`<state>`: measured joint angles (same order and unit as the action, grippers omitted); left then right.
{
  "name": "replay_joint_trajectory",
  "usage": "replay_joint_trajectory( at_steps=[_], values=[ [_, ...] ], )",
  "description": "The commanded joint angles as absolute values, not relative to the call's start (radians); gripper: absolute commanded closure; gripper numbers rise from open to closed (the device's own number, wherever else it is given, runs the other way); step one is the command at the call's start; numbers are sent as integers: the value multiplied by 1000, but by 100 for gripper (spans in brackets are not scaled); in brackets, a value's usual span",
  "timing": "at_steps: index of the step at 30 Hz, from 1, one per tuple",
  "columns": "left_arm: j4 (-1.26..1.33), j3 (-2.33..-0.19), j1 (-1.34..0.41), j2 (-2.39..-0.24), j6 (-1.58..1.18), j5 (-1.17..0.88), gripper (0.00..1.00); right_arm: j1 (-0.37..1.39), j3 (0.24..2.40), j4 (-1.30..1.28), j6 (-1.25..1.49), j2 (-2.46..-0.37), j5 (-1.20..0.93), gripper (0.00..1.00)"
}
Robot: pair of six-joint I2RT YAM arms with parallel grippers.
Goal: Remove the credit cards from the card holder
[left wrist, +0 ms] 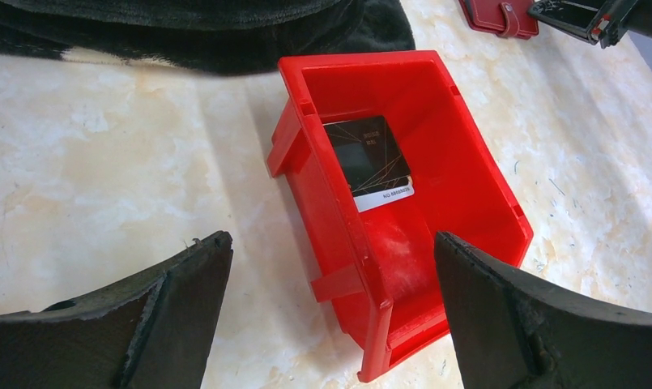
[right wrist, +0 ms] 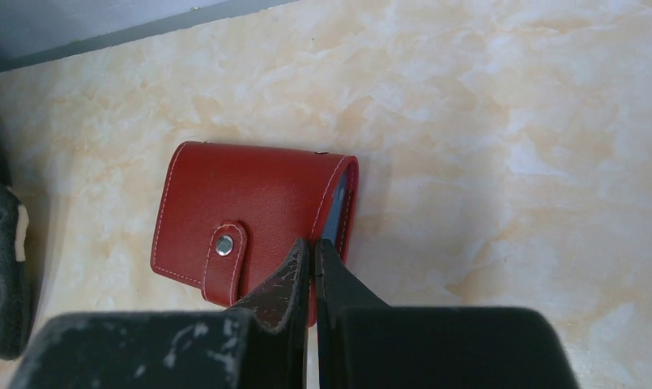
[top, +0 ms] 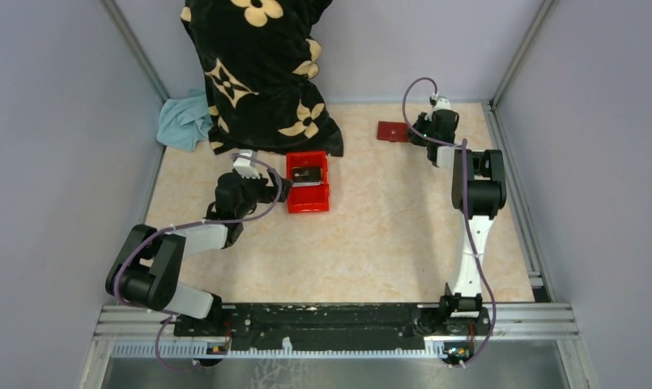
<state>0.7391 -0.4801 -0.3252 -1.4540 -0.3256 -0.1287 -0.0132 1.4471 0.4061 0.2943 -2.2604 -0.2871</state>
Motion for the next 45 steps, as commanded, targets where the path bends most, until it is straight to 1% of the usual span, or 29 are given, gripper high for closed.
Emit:
replay_joint_trajectory(
  at_steps=[1, 11, 18, 23, 28, 32, 36, 38, 41, 45],
  values=[
    [744, -498, -327, -1447, -328, -143, 1, -7, 1426, 485, 285, -2204, -313, 100],
    [854, -421, -327, -1376, -332, -138, 1, 7, 1400, 479, 296, -2151, -353, 100],
    [845, -417, -327, -1361, -319, -122, 1, 16, 1381, 492, 293, -2120, -379, 100],
    [847, -392, -327, -1327, -333, -80, 1, 15, 1304, 541, 328, -2049, -463, 100],
    [865, -343, -327, -1249, -344, -11, 1, 20, 1153, 625, 411, -1913, -507, 100],
    [835, -338, -327, -1202, -359, -3, 1, 54, 1039, 562, 398, -1783, -495, 100],
    [737, -397, -327, -1207, -339, -143, 1, 96, 953, 436, 379, -1645, -483, 100],
    [726, -413, -327, -1232, -360, -167, 1, 126, 913, 367, 346, -1566, -428, 100],
    [730, -422, -326, -1279, -431, -157, 1, 135, 873, 273, 334, -1485, -317, 100],
    [702, -401, -324, -1312, -568, -99, 1, 136, 866, 179, 327, -1468, -243, 100]
  ],
)
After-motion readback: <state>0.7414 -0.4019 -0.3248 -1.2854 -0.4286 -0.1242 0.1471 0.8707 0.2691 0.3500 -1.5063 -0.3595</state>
